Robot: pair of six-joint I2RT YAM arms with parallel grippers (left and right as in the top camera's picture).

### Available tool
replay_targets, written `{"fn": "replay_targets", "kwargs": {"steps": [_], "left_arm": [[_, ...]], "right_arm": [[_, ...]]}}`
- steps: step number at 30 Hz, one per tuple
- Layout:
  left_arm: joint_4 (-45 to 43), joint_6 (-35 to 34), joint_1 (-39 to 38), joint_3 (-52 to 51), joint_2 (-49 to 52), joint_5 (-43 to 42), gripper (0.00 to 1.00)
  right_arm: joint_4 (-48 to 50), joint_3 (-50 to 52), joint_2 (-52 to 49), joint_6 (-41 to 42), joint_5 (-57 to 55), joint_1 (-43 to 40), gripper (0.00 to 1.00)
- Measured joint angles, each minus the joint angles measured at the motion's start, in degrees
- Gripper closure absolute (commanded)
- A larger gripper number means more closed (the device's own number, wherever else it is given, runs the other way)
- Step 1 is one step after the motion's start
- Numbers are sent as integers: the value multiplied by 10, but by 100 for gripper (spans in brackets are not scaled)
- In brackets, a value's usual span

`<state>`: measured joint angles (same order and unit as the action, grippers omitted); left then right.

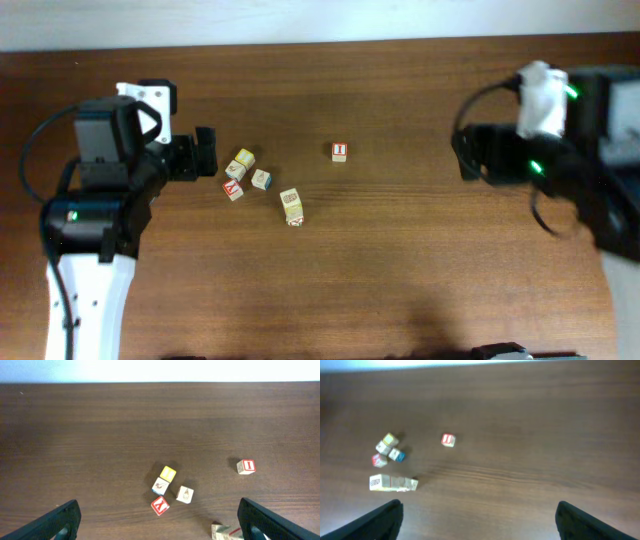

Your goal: Rotate 5 blocks

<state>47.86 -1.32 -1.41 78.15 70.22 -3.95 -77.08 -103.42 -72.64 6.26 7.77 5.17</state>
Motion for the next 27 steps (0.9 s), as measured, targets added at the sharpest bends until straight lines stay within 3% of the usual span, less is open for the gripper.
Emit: {"fn": "replay_targets", "kwargs": {"steps": [8, 18, 21, 23, 27], "left_arm": [[12, 3, 0, 1, -14, 4, 1], [12, 3, 0, 1, -14, 4, 1], [12, 3, 0, 1, -14, 4, 1], [11, 3, 0, 1, -14, 4, 1], [11, 3, 0, 1, -14, 4, 1]], "right_arm": [[-107, -7, 208, -3, -50, -2, 1], [-107, -7, 226, -3, -64, -2, 1], [-26, 48, 242, -6, -89, -24, 1], [77, 125, 269, -20, -86, -38, 1], [357, 400, 383, -62, -53, -45, 1]]}}
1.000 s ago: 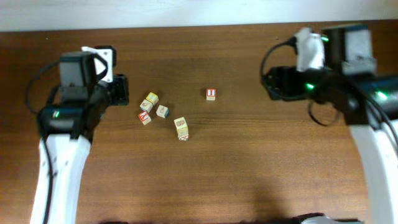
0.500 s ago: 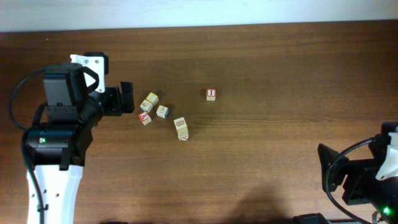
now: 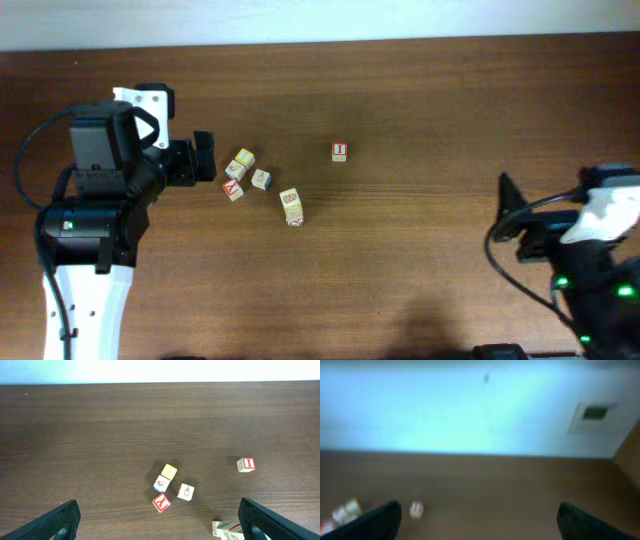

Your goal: Rotate 5 blocks

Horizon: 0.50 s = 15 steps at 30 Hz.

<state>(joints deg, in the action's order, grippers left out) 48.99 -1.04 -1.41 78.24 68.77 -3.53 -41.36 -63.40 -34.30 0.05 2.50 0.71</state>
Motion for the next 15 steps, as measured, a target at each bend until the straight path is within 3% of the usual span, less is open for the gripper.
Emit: {"fn": "replay_targets", "kwargs": {"steps": [2, 6, 11, 15], "left_arm": [[1, 0, 0, 0, 0, 0, 1], [1, 0, 0, 1, 0, 0, 1], [1, 0, 0, 1, 1, 2, 1], [0, 0, 0, 1, 1, 2, 1]], "right_arm": [[189, 192, 77, -7, 24, 0, 1], [349, 420, 190, -10, 46, 0, 1], [415, 583, 304, -13, 52, 0, 1], [409, 623, 334, -14, 52, 0, 1]]}}
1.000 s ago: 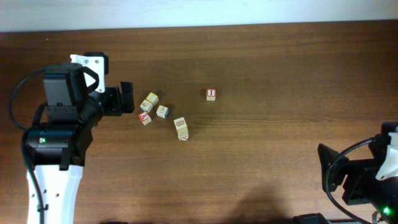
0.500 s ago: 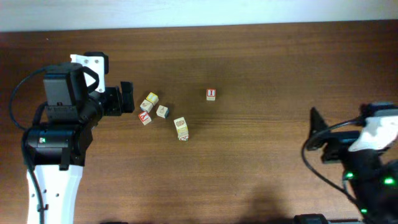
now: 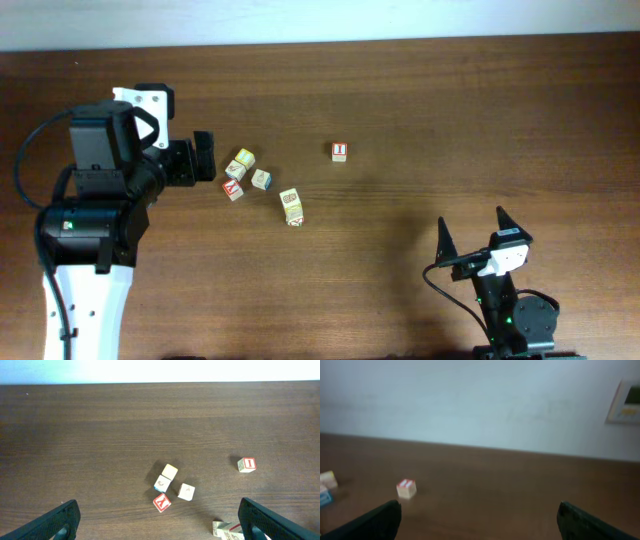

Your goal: Rotate 5 blocks

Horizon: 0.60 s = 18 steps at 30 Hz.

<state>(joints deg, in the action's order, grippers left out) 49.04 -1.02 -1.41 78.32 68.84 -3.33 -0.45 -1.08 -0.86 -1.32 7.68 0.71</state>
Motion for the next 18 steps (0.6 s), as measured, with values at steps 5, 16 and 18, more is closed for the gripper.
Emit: {"fn": "replay_targets", "kwargs": {"steps": [5, 16, 18], "left_arm": [[0, 0, 0, 0, 0, 0, 1], [0, 0, 0, 0, 0, 0, 1], [0, 0, 0, 0, 0, 0, 1]], "right_arm": [[-31, 3, 2, 0, 2, 0, 1], [-31, 3, 2, 0, 2, 0, 1], [-31, 3, 2, 0, 2, 0, 1]]}}
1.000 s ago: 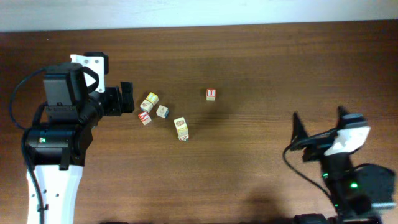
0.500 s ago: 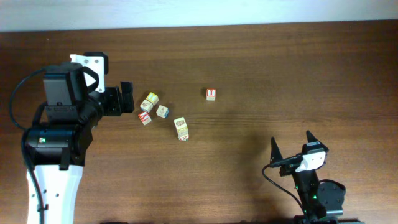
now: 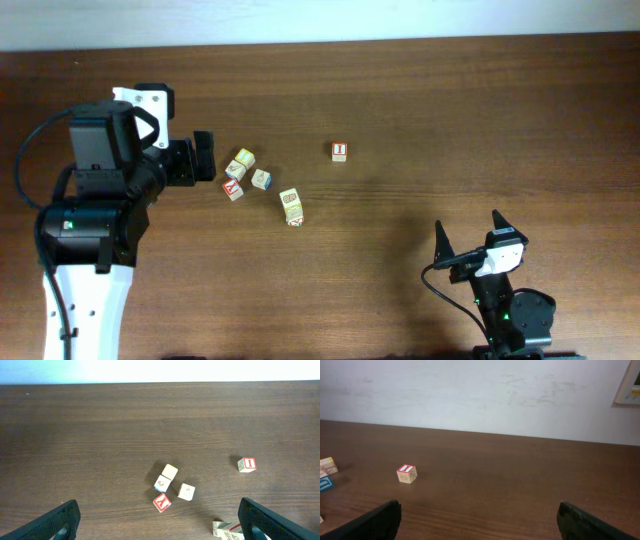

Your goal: Rotate 5 blocks

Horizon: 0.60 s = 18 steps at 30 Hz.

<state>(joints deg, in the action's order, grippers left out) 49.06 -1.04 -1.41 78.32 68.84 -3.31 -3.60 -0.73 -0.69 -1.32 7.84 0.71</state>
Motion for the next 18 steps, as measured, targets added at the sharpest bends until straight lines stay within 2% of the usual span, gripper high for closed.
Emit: {"fn": "replay_targets", "kwargs": {"steps": [3, 5, 10, 11, 13, 15, 18], "left_arm": [[3, 2, 0, -9, -7, 26, 1], [-53, 2, 0, -63, -44, 51, 1], [-302, 24, 1, -372, -270, 82, 1], [-327, 30, 1, -408, -300, 83, 1], [-432, 47, 1, -516, -378, 83, 1], [-494, 60, 1, -603, -449, 83, 1], [-519, 71, 5, -692, -528, 84, 1]], "right_arm": [[0, 0, 0, 0, 0, 0, 1], [0, 0, 0, 0, 0, 0, 1], [0, 0, 0, 0, 0, 0, 1], [0, 0, 1, 0, 0, 0, 1], [0, 0, 0, 0, 0, 0, 1], [0, 0, 0, 0, 0, 0, 1], [0, 0, -1, 0, 0, 0, 1]]}}
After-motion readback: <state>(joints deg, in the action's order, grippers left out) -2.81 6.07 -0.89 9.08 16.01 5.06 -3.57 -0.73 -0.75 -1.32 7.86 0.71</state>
